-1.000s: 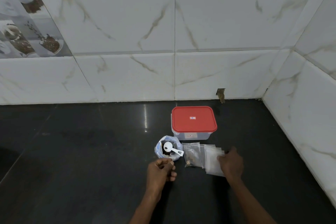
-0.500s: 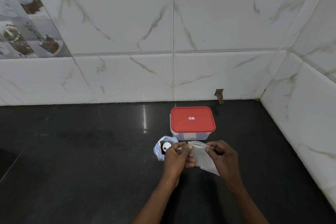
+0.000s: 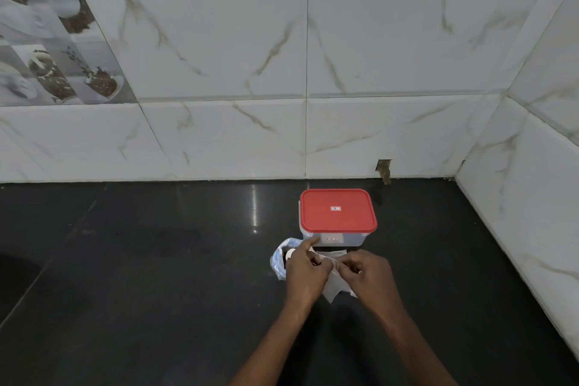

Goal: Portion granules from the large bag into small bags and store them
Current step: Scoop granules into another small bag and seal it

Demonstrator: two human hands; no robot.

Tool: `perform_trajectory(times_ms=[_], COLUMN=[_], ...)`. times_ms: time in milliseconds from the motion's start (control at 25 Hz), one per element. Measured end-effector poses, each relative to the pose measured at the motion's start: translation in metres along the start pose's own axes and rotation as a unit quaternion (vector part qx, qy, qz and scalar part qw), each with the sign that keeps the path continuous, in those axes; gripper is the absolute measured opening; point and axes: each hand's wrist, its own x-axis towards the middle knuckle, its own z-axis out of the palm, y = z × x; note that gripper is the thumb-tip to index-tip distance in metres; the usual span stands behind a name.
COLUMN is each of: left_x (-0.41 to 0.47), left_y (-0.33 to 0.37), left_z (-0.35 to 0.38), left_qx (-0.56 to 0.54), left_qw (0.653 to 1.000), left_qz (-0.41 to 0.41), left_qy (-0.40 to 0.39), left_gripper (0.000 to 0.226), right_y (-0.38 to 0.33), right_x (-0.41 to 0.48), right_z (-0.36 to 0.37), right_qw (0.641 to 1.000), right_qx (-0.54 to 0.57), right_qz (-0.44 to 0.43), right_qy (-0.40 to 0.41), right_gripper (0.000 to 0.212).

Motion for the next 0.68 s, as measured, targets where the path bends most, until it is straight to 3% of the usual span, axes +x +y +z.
perform_trajectory(times_ms=[200, 320, 400, 560, 680], left_x=[0.005, 0.01, 0.011, 0.001, -0.002], left_y=[0.006, 0.012, 0.005, -0.024, -0.029], left_z=[-0.01, -0.02, -0.029, -0.031, -0.02], left_qx=[0.128, 0.145, 0.134, 0.101, 0.065], left_qw=[0.985, 0.976, 0.981, 0.986, 0.993], left_qz=[0.0, -0.017, 0.016, 0.09, 0.095], left_qy=[-0.119, -0.164, -0.139, -0.098, 0.01], left_gripper=[0.061, 0.056, 0.052, 0.094, 0.07], right_y=[-0.007, -0.016, -0.017, -0.025, -0.039], right_x=[0.01, 0.016, 0.02, 0.031, 0.037], right_z=[0.001, 0.007, 0.005, 0.005, 0.017], right_qw=[0.986, 0.99, 0.991, 0.999, 0.999], right_qx=[-0.164, -0.134, -0.132, -0.041, 0.004], right_qz=[0.002, 0.038, 0.003, -0.012, -0.014], right_qy=[-0.007, 0.022, 0.027, 0.008, -0.038], right_gripper=[0.01, 0.014, 0.014, 0.014, 0.026])
